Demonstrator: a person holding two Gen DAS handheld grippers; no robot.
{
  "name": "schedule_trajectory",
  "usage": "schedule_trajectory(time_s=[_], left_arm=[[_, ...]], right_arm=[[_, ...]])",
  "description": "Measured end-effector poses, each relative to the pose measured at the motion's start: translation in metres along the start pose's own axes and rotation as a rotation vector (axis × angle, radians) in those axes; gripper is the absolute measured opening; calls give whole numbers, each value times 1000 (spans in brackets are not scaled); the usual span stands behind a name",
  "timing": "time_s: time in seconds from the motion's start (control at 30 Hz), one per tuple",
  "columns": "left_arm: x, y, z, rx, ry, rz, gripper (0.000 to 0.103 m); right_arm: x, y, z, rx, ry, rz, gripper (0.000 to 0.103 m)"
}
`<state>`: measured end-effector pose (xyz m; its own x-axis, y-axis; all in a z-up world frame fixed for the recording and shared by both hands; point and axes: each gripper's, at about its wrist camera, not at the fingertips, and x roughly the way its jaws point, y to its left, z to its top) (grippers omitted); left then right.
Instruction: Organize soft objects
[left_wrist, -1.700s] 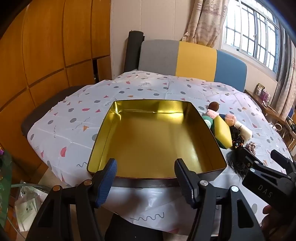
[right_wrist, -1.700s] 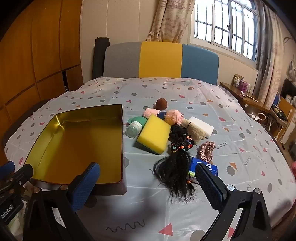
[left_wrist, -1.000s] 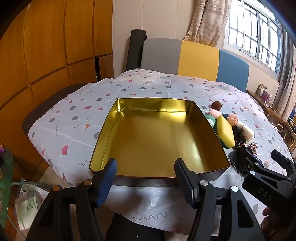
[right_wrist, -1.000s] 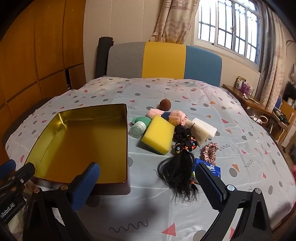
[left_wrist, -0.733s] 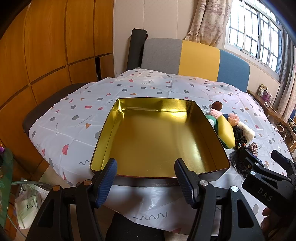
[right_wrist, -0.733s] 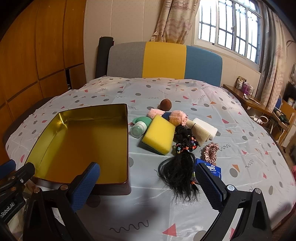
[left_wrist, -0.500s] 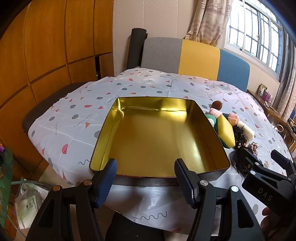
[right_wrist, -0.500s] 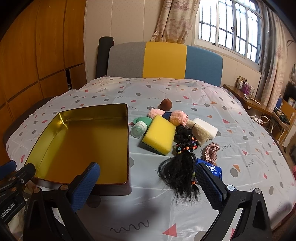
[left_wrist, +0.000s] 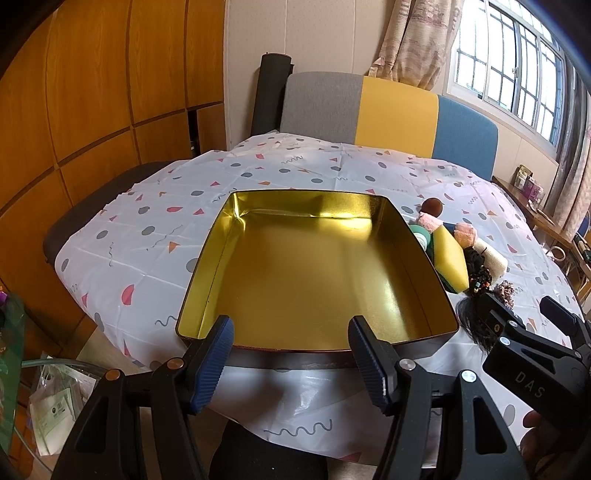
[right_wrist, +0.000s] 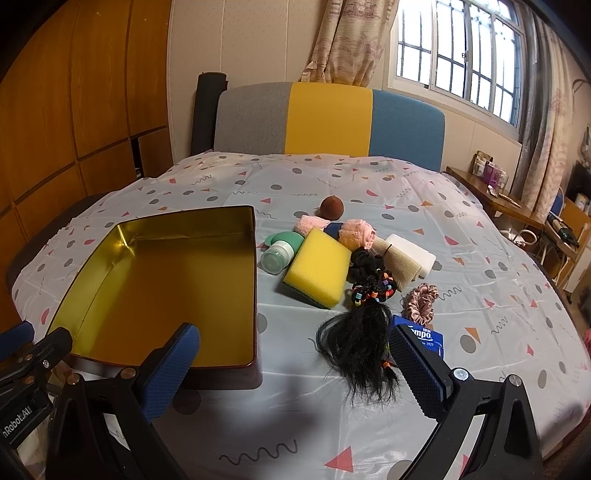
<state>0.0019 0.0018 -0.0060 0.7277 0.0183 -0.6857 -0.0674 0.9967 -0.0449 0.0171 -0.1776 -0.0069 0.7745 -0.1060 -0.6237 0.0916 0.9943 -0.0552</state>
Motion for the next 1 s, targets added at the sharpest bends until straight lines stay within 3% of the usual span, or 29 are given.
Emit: schedule_trajectory(time_s=[1.0], left_arm=[[-4,0,1,-2,3,-7,65]], right_arm=[[-1,-2,-1,3,-12,-7,103]])
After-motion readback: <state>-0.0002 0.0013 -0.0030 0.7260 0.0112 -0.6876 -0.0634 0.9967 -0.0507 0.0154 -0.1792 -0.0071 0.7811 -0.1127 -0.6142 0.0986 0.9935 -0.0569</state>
